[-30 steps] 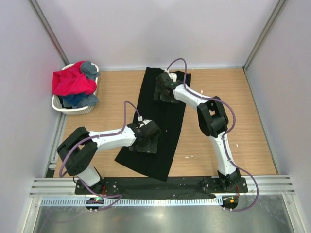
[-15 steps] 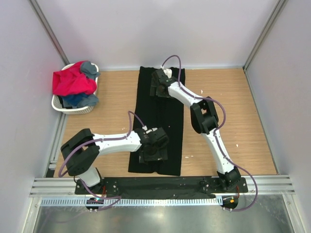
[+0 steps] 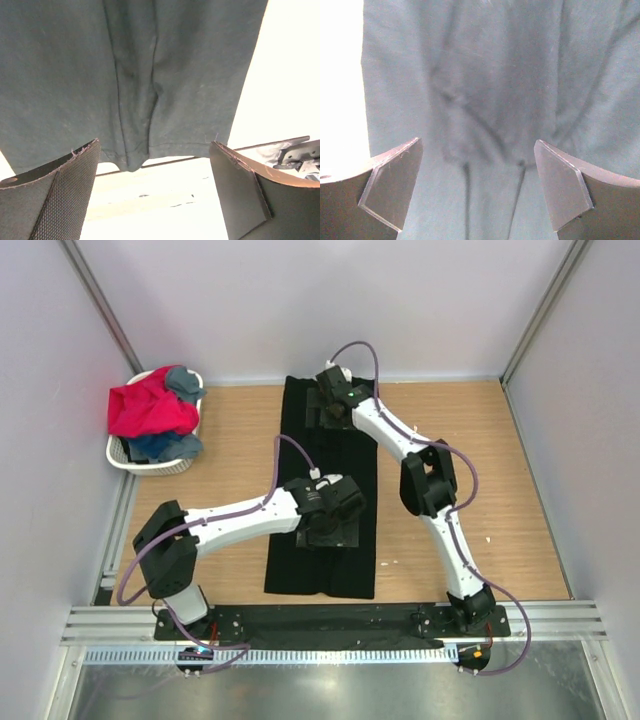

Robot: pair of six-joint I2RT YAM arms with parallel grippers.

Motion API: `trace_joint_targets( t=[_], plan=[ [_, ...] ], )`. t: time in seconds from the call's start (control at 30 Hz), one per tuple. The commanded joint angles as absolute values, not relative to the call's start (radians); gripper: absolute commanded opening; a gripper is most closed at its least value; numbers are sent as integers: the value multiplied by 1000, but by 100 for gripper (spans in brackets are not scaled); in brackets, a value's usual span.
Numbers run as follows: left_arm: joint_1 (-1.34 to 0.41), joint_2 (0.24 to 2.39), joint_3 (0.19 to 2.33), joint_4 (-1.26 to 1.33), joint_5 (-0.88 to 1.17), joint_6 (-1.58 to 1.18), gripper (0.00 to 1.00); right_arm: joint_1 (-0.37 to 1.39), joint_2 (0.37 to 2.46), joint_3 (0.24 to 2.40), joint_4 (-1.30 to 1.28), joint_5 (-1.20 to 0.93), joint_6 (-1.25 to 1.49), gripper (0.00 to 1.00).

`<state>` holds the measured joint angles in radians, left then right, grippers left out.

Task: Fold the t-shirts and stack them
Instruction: Fold the tshirt

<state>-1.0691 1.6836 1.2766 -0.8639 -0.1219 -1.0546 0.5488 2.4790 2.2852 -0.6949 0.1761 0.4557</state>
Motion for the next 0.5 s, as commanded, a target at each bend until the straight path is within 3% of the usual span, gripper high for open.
trace_joint_targets(
  t=[0.0,0.17,0.2,0.4,0.47],
  plan=[
    [-1066,1613,1309,-959,-222,-965,91,554,2177,2266,-676,162,442,100],
    [-1007,1511,1210,-986,-241,-933,91,552,1874,1963,-797,362,544,100],
    [-997,1493,1184,-989,-238,-928,91,552,1812,1789,-825,373,569,100],
    [-823,1298,951,-951,-151,-913,87,600,1392,1135,-778,178,733,88],
    [-749,1228,860,-925,-62,-905,83,633,1303,1034,-810,140,818,86]
  ],
)
